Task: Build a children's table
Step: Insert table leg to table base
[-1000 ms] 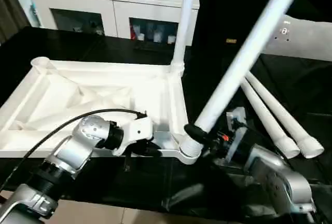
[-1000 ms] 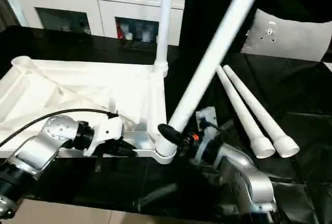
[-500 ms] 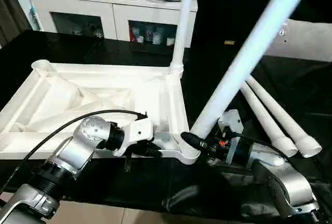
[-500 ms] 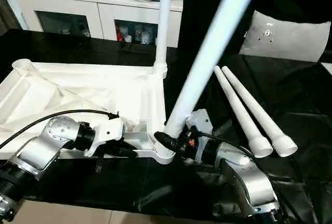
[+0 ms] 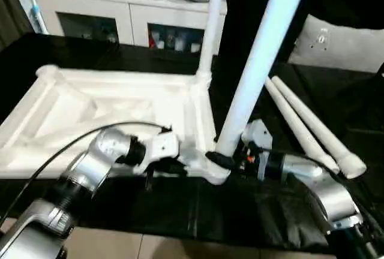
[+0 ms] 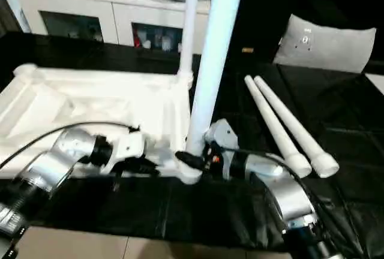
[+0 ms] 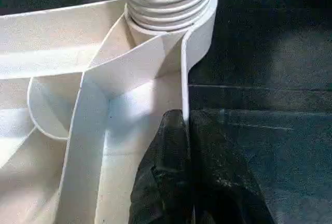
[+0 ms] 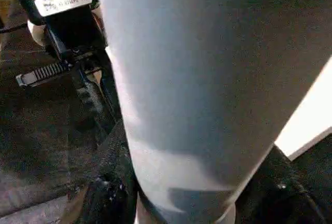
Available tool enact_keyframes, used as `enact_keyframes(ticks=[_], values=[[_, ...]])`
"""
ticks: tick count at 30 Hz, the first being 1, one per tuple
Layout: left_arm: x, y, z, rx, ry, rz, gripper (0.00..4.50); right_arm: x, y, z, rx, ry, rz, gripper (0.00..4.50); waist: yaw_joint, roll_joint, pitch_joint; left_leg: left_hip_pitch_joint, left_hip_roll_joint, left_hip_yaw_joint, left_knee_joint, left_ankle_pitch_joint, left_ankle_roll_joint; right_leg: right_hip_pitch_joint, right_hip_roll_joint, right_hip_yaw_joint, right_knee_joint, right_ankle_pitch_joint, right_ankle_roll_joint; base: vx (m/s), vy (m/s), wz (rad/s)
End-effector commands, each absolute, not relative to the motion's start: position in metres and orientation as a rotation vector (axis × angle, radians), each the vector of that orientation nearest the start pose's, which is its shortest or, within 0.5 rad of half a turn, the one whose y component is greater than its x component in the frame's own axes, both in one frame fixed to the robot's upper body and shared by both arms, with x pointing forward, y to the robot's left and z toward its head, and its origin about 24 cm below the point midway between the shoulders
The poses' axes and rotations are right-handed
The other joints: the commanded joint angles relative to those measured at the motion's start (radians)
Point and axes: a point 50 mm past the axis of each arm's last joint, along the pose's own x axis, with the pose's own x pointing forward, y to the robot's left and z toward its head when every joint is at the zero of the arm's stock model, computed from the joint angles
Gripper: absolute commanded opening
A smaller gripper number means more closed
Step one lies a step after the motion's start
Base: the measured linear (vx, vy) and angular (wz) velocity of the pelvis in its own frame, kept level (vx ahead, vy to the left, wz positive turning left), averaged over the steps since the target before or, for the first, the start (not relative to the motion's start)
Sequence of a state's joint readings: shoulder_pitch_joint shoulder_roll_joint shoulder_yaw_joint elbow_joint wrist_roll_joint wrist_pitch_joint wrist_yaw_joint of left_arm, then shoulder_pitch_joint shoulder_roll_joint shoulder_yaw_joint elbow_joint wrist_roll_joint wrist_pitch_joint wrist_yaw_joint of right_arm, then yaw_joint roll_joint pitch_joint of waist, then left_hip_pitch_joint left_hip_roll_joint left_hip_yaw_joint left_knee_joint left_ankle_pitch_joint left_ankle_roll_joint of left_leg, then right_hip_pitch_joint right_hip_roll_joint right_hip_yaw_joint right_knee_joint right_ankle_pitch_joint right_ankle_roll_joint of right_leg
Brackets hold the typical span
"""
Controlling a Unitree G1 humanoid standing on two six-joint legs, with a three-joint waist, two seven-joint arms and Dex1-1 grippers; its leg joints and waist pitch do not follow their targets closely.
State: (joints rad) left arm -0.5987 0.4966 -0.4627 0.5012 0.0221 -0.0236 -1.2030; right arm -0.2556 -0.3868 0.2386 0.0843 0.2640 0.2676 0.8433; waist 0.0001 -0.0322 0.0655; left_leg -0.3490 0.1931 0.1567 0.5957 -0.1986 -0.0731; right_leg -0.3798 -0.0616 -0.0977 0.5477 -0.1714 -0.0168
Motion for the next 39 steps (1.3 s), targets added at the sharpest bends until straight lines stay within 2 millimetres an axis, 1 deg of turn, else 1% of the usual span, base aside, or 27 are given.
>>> enact_keyframes(ticks=[1,2,3,4,6,7,8,9,10,11,12,13,14,15,16,17,18,19,20,21,23,25,27,31,33,35,39], values=[[0.333,0.150,0.088,0.764,0.339,-1.282,0.00,0.250,-0.129,0.011,-0.093,0.494,1.109,1.90,-0.024,0.014,-0.020,0.036,0.038,-0.035,-0.089,-0.577,-0.001,0.012,-0.076,0.001,-0.118,-0.674,-0.017,0.000,0.000,0.00],[0.334,0.151,0.089,0.770,0.339,-1.280,0.00,0.251,-0.129,0.011,-0.091,0.491,1.107,1.90,-0.024,0.025,-0.012,0.034,0.050,-0.046,-0.105,-0.636,-0.012,0.022,-0.076,-0.007,-0.110,-0.632,-0.027,-0.034,0.051,-0.03],[0.335,0.152,0.090,0.773,0.340,-1.279,0.00,0.252,-0.128,0.011,-0.089,0.487,1.104,1.90,-0.028,0.029,-0.009,0.036,0.055,-0.050,-0.111,-0.673,-0.019,0.026,-0.077,-0.012,-0.107,-0.607,-0.034,-0.034,0.051,-0.03],[0.336,0.152,0.091,0.774,0.340,-1.278,0.00,0.252,-0.127,0.012,-0.088,0.484,1.103,1.90,-0.032,0.027,-0.006,0.026,0.060,-0.056,-0.124,-0.710,-0.031,0.039,-0.079,-0.012,-0.089,-0.564,-0.041,0.000,0.000,0.00],[0.336,0.154,0.091,0.777,0.344,-1.278,0.00,0.254,-0.126,0.012,-0.080,0.478,1.095,1.90,-0.034,0.022,0.003,0.046,0.051,-0.050,-0.117,-0.736,-0.041,0.021,-0.089,-0.019,-0.110,-0.650,-0.033,0.000,0.000,0.00],[0.337,0.155,0.090,0.778,0.346,-1.280,0.00,0.255,-0.126,0.012,-0.076,0.474,1.087,1.90,-0.042,0.021,0.006,0.064,0.036,-0.044,-0.091,-0.707,-0.034,0.009,-0.091,-0.048,-0.149,-0.736,-0.003,0.000,0.000,0.00],[0.337,0.158,0.089,0.771,0.354,-1.279,0.00,0.256,-0.124,0.012,-0.061,0.469,1.067,1.90,-0.043,0.036,0.016,0.056,0.045,-0.045,-0.102,-0.723,-0.028,0.027,-0.084,-0.082,-0.147,-0.739,0.020,0.000,0.000,0.00],[0.337,0.158,0.089,0.771,0.354,-1.279,0.00,0.256,-0.124,0.012,-0.061,0.469,1.067,1.90,-0.042,0.043,0.020,0.019,0.066,-0.050,-0.139,-0.773,-0.037,0.067,-0.074,-0.087,-0.094,-0.663,0.018,0.000,0.000,0.00],[0.336,0.159,0.088,0.767,0.357,-1.279,0.00,0.257,-0.124,0.012,-0.053,0.467,1.059,1.90,0.017,0.048,0.010,-0.066,0.106,-0.048,-0.224,-0.861,-0.061,0.135,-0.063,0.007,0.119,-0.287,-0.032,-0.052,-0.036,0.07],[0.334,0.159,0.087,0.756,0.362,-1.286,0.00,0.258,-0.123,0.012,-0.041,0.465,1.046,1.90,0.036,0.026,0.018,0.019,0.058,0.017,-0.215,-0.791,-0.071,0.025,-0.046,0.045,0.095,-0.346,-0.060,0.010,-0.123,0.14],[0.331,0.159,0.085,0.741,0.368,-1.294,0.00,0.259,-0.122,0.012,-0.028,0.460,1.029,1.90,0.009,-0.030,0.002,0.050,0.021,-0.008,-0.115,-0.651,-0.057,-0.008,-0.084,0.075,-0.012,-0.637,-0.038,0.010,-0.123,0.14],[0.328,0.159,0.083,0.720,0.372,-1.302,0.00,0.260,-0.121,0.012,-0.016,0.455,1.014,1.90,0.034,-0.035,0.000,0.084,-0.023,-0.012,0.054,-0.236,-0.008,-0.059,-0.178,0.095,-0.145,-1.119,0.002,0.063,-0.131,-0.09],[0.327,0.159,0.082,0.707,0.374,-1.305,0.00,0.261,-0.120,0.012,-0.006,0.452,1.003,1.90,0.045,-0.031,-0.006,-0.019,-0.013,-0.049,0.016,-0.049,0.016,0.044,-0.193,0.114,-0.095,-1.033,-0.006,0.062,-0.057,-0.34],[0.327,0.159,0.082,0.707,0.374,-1.305,0.00,0.261,-0.120,0.012,-0.006,0.452,1.003,1.90,0.052,-0.026,-0.005,-0.035,0.001,-0.048,-0.034,-0.046,-0.003,0.058,-0.164,0.094,-0.075,-0.916,-0.010,0.062,-0.057,-0.34],[0.325,0.159,0.081,0.705,0.375,-1.304,0.00,0.263,-0.119,0.012,0.003,0.444,0.987,1.90,0.045,-0.009,-0.012,-0.020,0.028,-0.048,-0.092,-0.121,-0.018,0.039,-0.100,0.069,-0.037,-0.589,-0.068,0.079,-0.017,-0.21],[0.325,0.159,0.081,0.705,0.375,-1.304,0.00,0.263,-0.119,0.012,0.003,0.444,0.987,1.90,0.035,0.004,-0.020,0.005,0.042,-0.045,-0.098,-0.228,-0.027,0.029,-0.082,0.071,-0.014,-0.380,-0.131,0.000,0.000,0.00],[0.325,0.160,0.080,0.708,0.377,-1.303,0.00,0.264,-0.119,0.012,-0.001,0.443,0.984,1.90,0.028,0.005,-0.020,0.007,0.043,-0.044,-0.103,-0.267,-0.023,0.030,-0.083,0.072,-0.011,-0.333,-0.158,0.000,0.000,0.00],[0.325,0.160,0.080,0.711,0.381,-1.303,0.00,0.265,-0.119,0.011,-0.004,0.443,0.981,1.90,0.021,0.004,-0.020,0.003,0.041,-0.042,-0.105,-0.336,-0.019,0.037,-0.084,0.071,-0.016,-0.358,-0.181,0.000,0.000,0.00],[0.325,0.160,0.080,0.711,0.381,-1.303,0.00,0.265,-0.119,0.011,-0.004,0.443,0.981,1.90,0.019,0.003,-0.014,0.005,0.036,-0.041,-0.105,-0.399,-0.023,0.032,-0.089,0.070,-0.029,-0.455,-0.168,0.000,0.000,0.00],[0.323,0.161,0.079,0.708,0.387,-1.306,0.00,0.267,-0.119,0.012,-0.002,0.443,0.974,1.90,0.020,0.001,-0.014,0.010,0.035,-0.040,-0.103,-0.420,-0.024,0.027,-0.092,0.072,-0.037,-0.502,-0.157,0.000,0.000,0.00],[0.321,0.161,0.078,0.704,0.397,-1.312,0.00,0.268,-0.119,0.012,-0.004,0.443,0.971,1.90,0.020,-0.001,-0.015,0.007,0.033,-0.043,-0.108,-0.410,-0.021,0.033,-0.100,0.070,-0.052,-0.594,-0.117,0.000,0.000,0.00],[0.319,0.162,0.077,0.703,0.405,-1.316,0.00,0.269,-0.118,0.012,-0.010,0.442,0.969,1.90,0.020,-0.003,-0.013,0.009,0.036,-0.042,-0.110,-0.410,-0.021,0.026,-0.100,0.072,-0.056,-0.600,-0.109,0.000,0.000,0.00],[0.318,0.161,0.076,0.700,0.407,-1.317,0.00,0.269,-0.118,0.012,-0.014,0.442,0.968,1.90,0.019,-0.001,-0.013,0.009,0.038,-0.043,-0.112,-0.415,-0.022,0.025,-0.100,0.072,-0.056,-0.598,-0.108,0.000,0.000,0.00],[0.317,0.162,0.075,0.702,0.412,-1.314,0.00,0.269,-0.118,0.012,-0.017,0.442,0.968,1.90,0.012,0.002,-0.017,0.009,0.040,-0.040,-0.115,-0.402,-0.020,0.027,-0.096,0.073,-0.049,-0.511,-0.135,0.000,0.000,0.00],[0.317,0.162,0.075,0.703,0.417,-1.307,0.00,0.270,-0.119,0.012,-0.019,0.442,0.967,1.90,0.007,-0.001,-0.018,0.005,0.041,-0.038,-0.117,-0.388,-0.019,0.031,-0.095,0.074,-0.046,-0.477,-0.146,0.000,0.000,0.00],[0.316,0.162,0.074,0.688,0.422,-1.292,0.00,0.271,-0.119,0.011,-0.018,0.445,0.960,1.90,0.006,0.001,-0.018,0.010,0.038,-0.034,-0.114,-0.400,-0.017,0.027,-0.096,0.076,-0.049,-0.504,-0.146,0.000,0.000,0.00],[0.308,0.157,0.074,0.585,0.428,-1.221,0.00,0.276,-0.118,0.011,-0.018,0.447,0.891,1.90,0.003,0.001,-0.018,0.009,0.043,-0.034,-0.116,-0.398,-0.027,0.025,-0.098,0.078,-0.046,-0.512,-0.152,0.000,0.000,0.00]])
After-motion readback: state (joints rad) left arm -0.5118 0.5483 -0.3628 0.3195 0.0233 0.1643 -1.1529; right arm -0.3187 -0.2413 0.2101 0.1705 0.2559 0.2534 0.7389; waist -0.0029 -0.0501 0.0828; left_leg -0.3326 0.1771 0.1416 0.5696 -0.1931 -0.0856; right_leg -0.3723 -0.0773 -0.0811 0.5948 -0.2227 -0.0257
